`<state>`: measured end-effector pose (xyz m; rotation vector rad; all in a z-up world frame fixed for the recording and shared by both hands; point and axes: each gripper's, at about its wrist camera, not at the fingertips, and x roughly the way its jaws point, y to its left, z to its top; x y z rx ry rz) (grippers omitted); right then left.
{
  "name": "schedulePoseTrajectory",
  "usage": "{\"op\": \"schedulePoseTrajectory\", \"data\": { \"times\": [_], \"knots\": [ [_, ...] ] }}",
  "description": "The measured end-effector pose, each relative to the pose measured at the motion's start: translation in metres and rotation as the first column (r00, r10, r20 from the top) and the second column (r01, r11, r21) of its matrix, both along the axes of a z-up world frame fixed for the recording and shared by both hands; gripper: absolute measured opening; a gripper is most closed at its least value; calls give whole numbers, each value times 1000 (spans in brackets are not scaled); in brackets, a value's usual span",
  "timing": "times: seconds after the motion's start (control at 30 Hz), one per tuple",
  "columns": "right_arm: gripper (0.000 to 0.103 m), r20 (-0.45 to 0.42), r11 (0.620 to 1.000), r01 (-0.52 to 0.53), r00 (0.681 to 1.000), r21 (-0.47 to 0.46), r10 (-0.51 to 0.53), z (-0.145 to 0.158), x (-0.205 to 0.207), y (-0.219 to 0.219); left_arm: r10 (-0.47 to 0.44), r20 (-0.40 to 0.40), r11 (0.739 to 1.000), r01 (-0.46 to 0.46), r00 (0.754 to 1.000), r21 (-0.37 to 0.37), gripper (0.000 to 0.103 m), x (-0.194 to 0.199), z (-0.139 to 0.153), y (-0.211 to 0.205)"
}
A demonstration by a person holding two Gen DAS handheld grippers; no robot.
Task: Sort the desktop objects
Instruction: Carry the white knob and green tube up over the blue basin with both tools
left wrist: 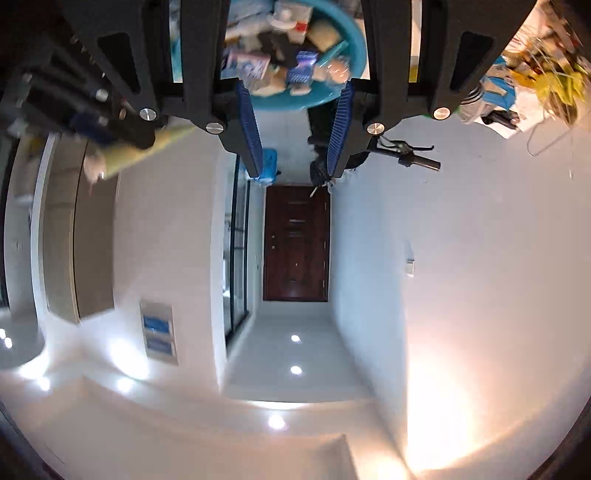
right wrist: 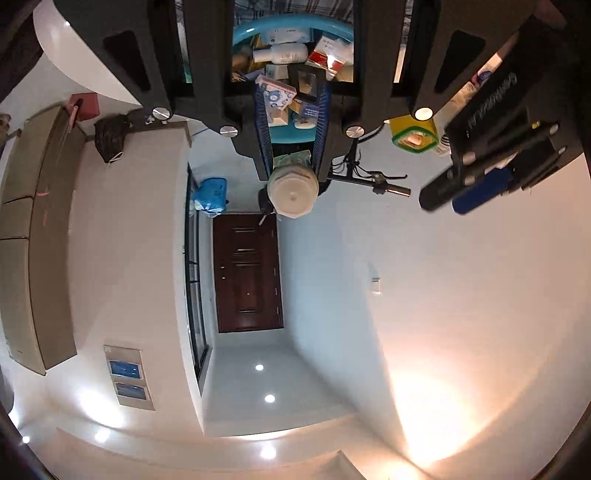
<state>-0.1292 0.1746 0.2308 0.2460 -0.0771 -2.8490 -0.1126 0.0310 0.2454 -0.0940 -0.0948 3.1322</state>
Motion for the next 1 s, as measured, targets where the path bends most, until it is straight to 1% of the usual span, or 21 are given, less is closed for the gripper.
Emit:
{"op": "schedulePoseTrajectory", "data": {
  "times": [0.07, 0.13, 0.23, 0.27, 0.4, 0.57, 0.67, 0.7, 0.73, 0.83, 0.87, 0.93, 1.0],
  "knots": [
    [21, -11, 1000, 10, 1000, 0, -10, 5, -4, 0, -18, 8, 1000, 18, 1000, 15, 39, -3, 5, -2],
    [21, -16, 1000, 16, 1000, 4, -16, 7, -5, 1, -48, 23, 999, 48, 999, 14, 38, -6, 7, -4],
    [21, -30, 1000, -5, 1000, -22, 5, 11, -7, 4, -82, 35, 996, 81, 996, 31, 36, -13, 9, -9],
    [21, -38, 1000, -9, 999, -15, 8, 13, -7, 3, -91, 43, 995, 90, 995, 32, 36, -17, 9, -10],
    [21, -53, 1000, 2, 999, 2, -2, 11, -9, 3, -103, 50, 994, 101, 993, 29, 36, -29, 7, -9],
    [21, -51, 1000, 9, 999, -23, -10, 7, -21, 5, -112, 69, 994, 111, 991, 19, 36, -45, -2, -4],
    [21, -25, 1000, 15, 1000, -17, -15, -2, -32, 5, -104, 90, 995, 103, 991, 7, 36, -54, -17, -4],
    [21, -11, 1000, 16, 1000, -11, -16, -4, -36, 4, -92, 106, 996, 91, 990, 14, 36, -60, -20, -3],
    [21, -3, 1000, 13, 1000, -4, -13, -7, -41, 2, -99, 129, 995, 98, 987, 11, 36, -67, -23, -2],
    [21, 35, 1000, 5, 999, -18, -4, -15, -54, 0, -129, 174, 991, 120, 976, 60, 36, -79, -30, -5],
    [21, 43, 1000, -4, 999, -25, 5, -17, -57, 1, -137, 184, 990, 128, 973, 58, 36, -81, -31, -5],
    [21, 59, 999, -14, 998, -30, 16, -19, -62, 2, -120, 180, 993, 114, 976, 43, 36, -82, -33, -5],
    [21, 64, 1000, -9, 998, -26, 11, -20, -65, 4, -105, 169, 994, 99, 980, 44, 36, -81, -33, -7]
  ]
}}
